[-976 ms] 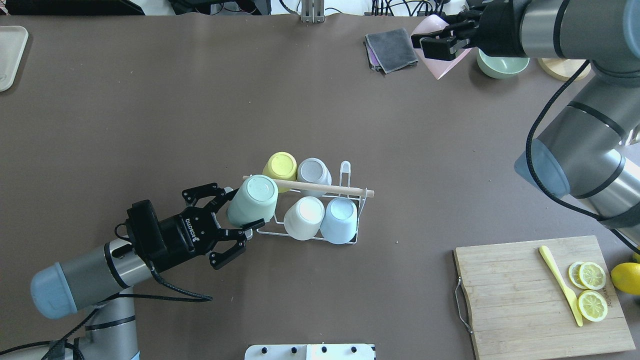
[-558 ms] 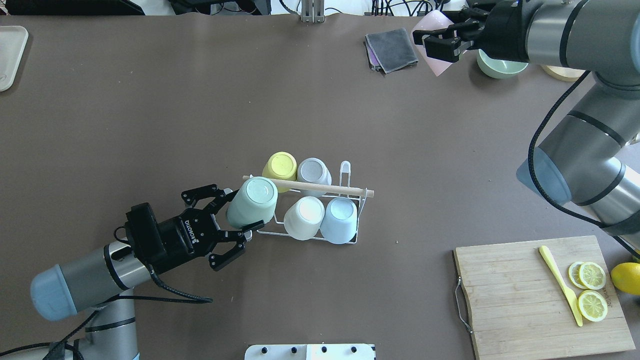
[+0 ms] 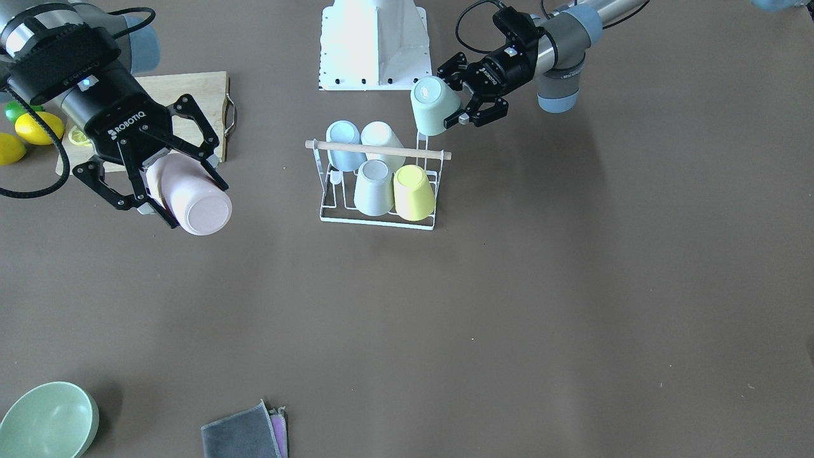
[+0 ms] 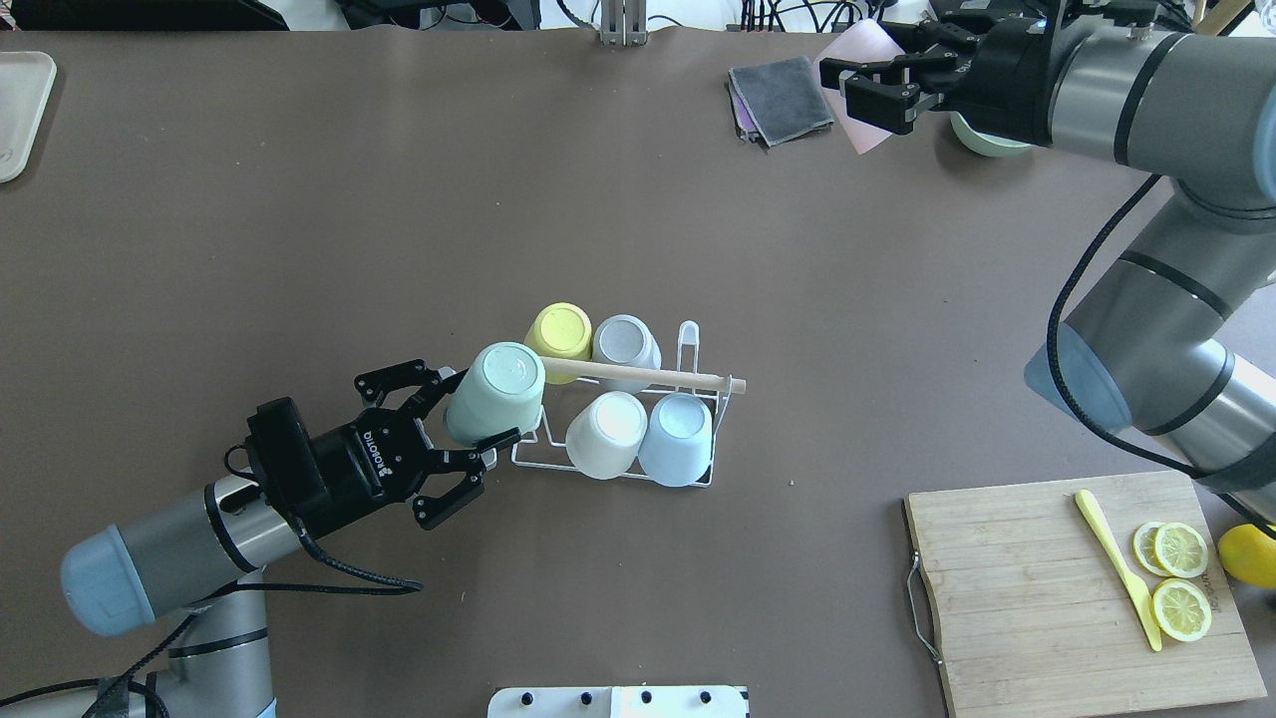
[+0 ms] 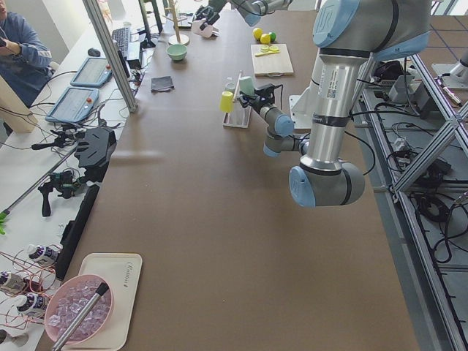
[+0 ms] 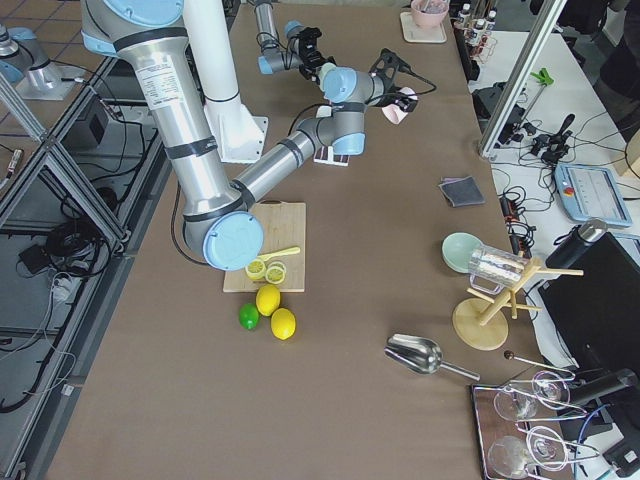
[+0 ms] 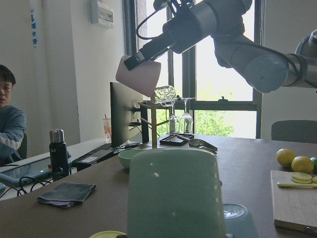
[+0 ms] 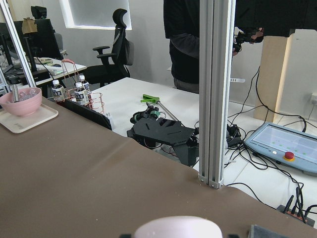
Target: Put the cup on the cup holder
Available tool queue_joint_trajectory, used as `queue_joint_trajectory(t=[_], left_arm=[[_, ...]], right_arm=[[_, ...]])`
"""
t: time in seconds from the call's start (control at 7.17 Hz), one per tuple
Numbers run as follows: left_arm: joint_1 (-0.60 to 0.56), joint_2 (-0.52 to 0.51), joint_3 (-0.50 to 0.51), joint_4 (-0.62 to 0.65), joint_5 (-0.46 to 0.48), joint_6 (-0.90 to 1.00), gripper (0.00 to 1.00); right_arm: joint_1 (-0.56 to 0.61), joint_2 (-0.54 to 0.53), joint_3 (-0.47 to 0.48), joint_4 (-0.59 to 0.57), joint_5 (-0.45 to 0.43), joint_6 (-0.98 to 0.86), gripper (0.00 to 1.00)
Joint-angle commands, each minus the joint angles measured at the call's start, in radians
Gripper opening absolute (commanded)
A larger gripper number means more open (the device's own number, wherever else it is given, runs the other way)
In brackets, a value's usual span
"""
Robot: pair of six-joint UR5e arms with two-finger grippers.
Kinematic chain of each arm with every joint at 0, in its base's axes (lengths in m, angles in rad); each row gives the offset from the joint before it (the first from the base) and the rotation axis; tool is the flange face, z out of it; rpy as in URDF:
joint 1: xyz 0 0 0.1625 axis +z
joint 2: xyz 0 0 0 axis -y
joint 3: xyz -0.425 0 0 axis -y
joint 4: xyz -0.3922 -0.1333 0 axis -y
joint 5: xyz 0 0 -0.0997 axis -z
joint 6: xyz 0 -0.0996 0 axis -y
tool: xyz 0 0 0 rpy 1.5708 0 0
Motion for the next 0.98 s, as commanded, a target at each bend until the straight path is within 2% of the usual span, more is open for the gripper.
queue_joint_trajectory(t=[0.0, 0.42, 0.56, 0.7, 0.84], left_arm=[[0.001, -0.01, 0.016, 0.001, 0.014, -0.001, 0.68], [0.001, -0.027, 0.033, 0.003, 0.014, -0.001, 0.69], [0.001, -0.031, 0.039, 0.001, 0.013, -0.001, 0.71], [0.001, -0.031, 0.044, 0.003, 0.014, -0.001, 0.71], [0.0, -0.036, 0.048, 0.003, 0.014, -0.001, 0.71]], right_arm=[[-0.109, 0.001, -0.007, 0.065, -0.143, 0.041, 0.0], [-0.238, 0.044, -0.12, 0.275, -0.3, 0.054, 0.0], [-0.266, 0.065, -0.171, 0.362, -0.317, 0.09, 0.0], [-0.295, 0.093, -0.245, 0.498, -0.329, 0.124, 0.0], [-0.321, 0.096, -0.281, 0.618, -0.331, 0.124, 0.0]])
